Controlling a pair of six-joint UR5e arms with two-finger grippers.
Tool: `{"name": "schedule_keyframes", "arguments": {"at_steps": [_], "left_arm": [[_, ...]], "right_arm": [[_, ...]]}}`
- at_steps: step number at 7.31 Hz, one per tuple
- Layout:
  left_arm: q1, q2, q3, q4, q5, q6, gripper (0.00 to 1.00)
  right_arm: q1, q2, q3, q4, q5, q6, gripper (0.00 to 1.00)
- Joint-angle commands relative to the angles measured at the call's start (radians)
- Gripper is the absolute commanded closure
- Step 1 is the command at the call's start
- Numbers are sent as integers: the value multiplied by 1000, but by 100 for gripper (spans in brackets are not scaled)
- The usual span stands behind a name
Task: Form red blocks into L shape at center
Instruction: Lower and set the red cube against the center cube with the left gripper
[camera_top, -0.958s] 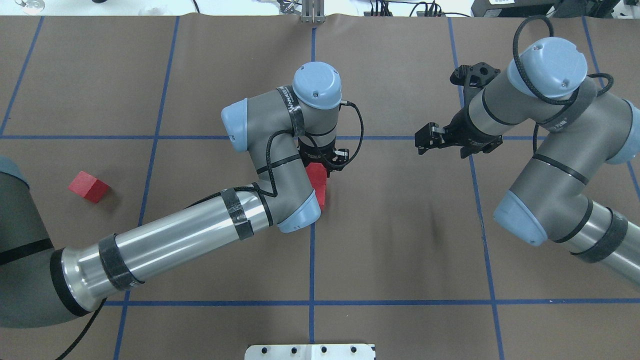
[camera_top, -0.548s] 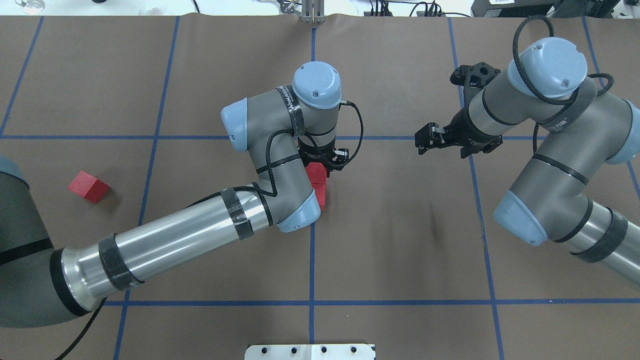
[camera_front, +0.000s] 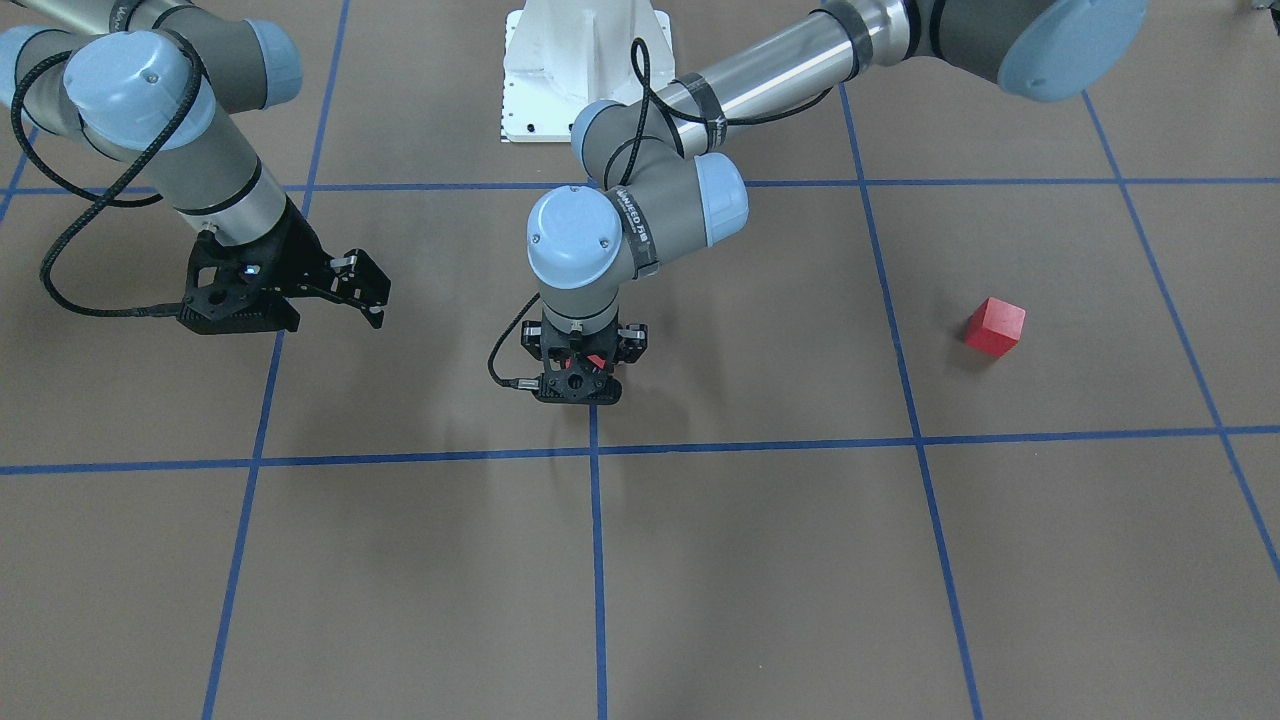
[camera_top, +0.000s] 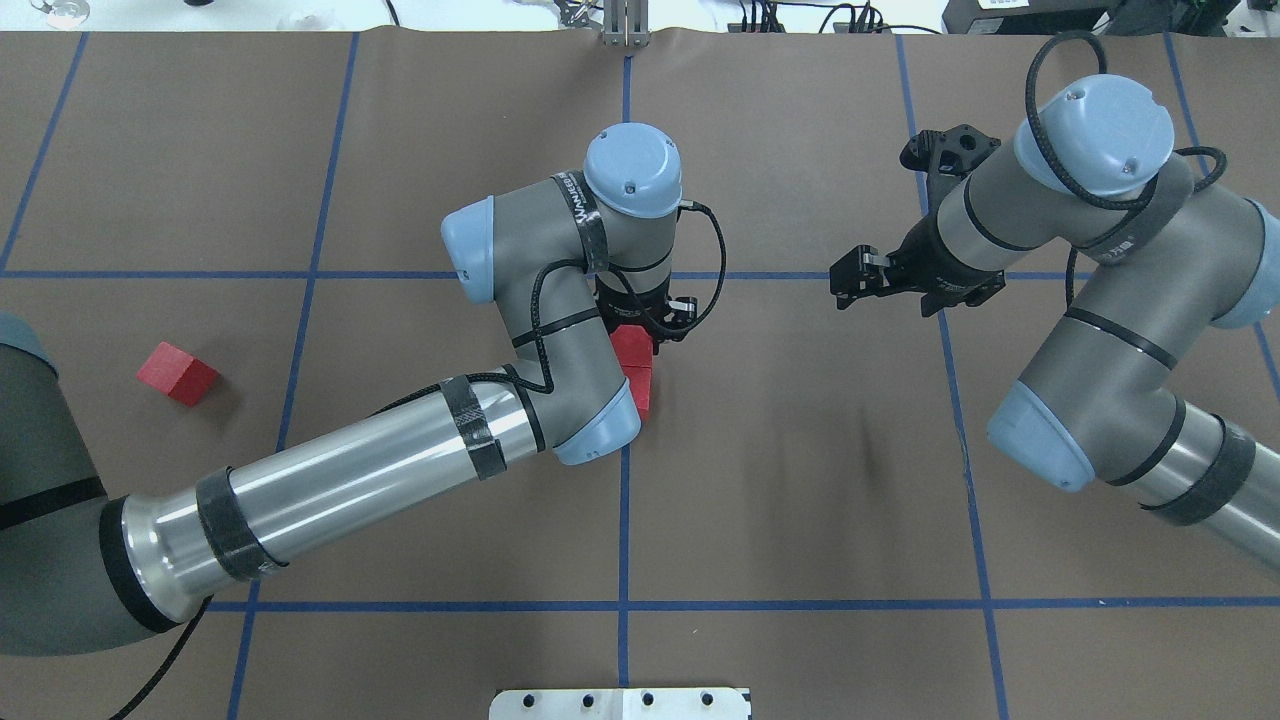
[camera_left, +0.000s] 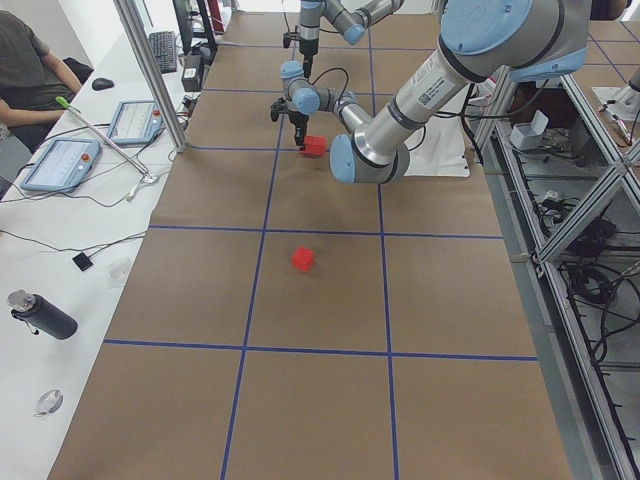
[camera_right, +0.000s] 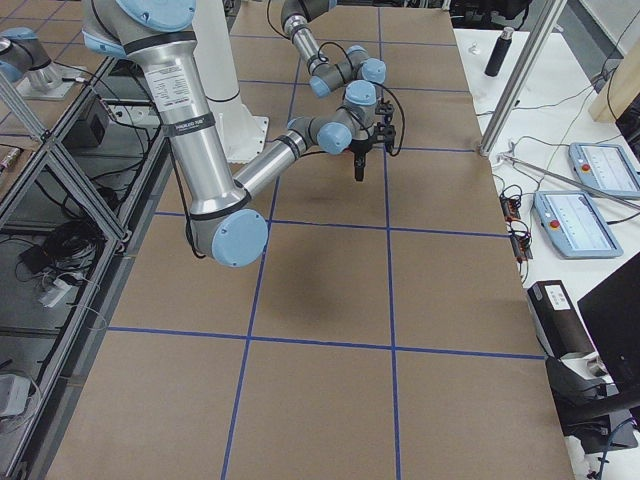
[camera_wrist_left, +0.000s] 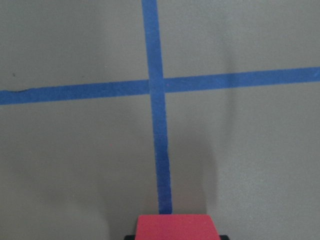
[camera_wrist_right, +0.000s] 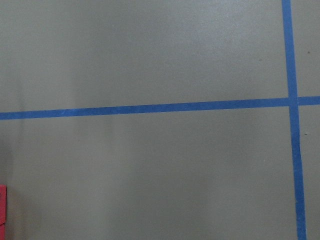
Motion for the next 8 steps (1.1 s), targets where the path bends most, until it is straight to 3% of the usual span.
{"name": "schedule_keyframes", "arguments": {"at_steps": [1,3,4,6,8], "left_arm": [[2,0,0,5,0,-1,51],[2,2,-2,6,8,-1,11],[14,0,-5,6,41,-1,1],[12,-1,-15,17,48,-2,1],[-18,2,-96,73,48,-1,1]], "right_arm": [[0,0,0,0,0,0,0],[0,0,0,0,0,0,0],[0,0,0,0,0,0,0],[0,0,0,0,0,0,0],[0,0,0,0,0,-2,0]]}}
